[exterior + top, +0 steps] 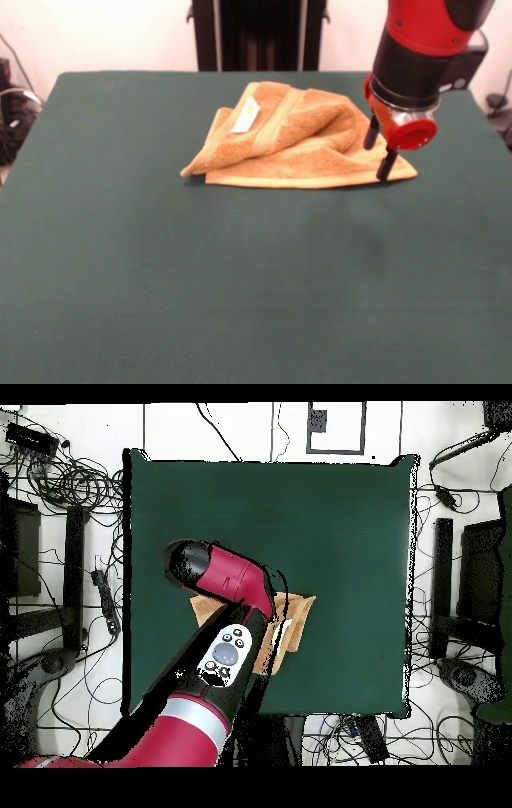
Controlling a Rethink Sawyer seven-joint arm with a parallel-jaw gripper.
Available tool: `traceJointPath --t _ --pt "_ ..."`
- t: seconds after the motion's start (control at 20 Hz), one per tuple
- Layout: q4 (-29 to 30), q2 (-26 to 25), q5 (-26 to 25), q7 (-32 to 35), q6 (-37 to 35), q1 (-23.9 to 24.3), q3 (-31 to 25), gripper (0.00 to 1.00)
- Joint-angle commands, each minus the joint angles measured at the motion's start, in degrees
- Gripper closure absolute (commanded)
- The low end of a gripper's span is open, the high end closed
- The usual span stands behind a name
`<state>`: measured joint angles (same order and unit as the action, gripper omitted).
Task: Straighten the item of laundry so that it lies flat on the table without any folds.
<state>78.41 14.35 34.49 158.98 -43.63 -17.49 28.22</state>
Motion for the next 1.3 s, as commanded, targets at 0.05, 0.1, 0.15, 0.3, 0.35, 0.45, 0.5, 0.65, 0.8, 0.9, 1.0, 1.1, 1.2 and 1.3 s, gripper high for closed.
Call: traceJointPath --t 0.05,0.1,0.15,0.3,0.35,0.45,0.5,0.65,0.8,0.9,1.0,1.1,1.2,1.3 --pt "6.20 -4.06 4.77 18.84 1.44 -3.22 -7.77 0.00" --pt "6.02 -4.30 4.98 19.11 1.56 -3.47 -7.67 0.00" --pt "6.03 -4.56 5.27 19.07 2.12 -3.66 -7.71 0.00" --pt "6.16 -5.21 5.81 18.64 3.43 -4.01 -7.72 0.00" --pt "6.00 -5.68 5.96 18.71 4.01 -4.26 -7.58 0.00" --pt "5.70 -6.65 6.39 19.13 5.56 -4.77 -7.20 0.00" --pt "5.38 -7.30 6.66 19.47 6.39 -5.03 -7.02 0.00" --pt "4.41 -9.41 7.93 19.54 9.87 -5.20 -7.43 0.00" --pt "3.36 -11.45 9.28 19.31 12.94 -5.32 -7.64 0.00" --pt "2.66 -12.56 9.89 18.80 14.03 -5.19 -7.83 0.00" --pt "2.78 -12.81 10.36 17.65 14.85 -4.89 -8.19 0.00" --pt "3.01 -12.88 10.70 16.99 15.18 -4.80 -8.24 0.00" --pt "3.74 -12.51 11.24 16.39 15.50 -4.80 -8.56 0.00" --pt "5.07 -11.58 11.80 15.82 15.67 -4.90 -9.26 0.00"
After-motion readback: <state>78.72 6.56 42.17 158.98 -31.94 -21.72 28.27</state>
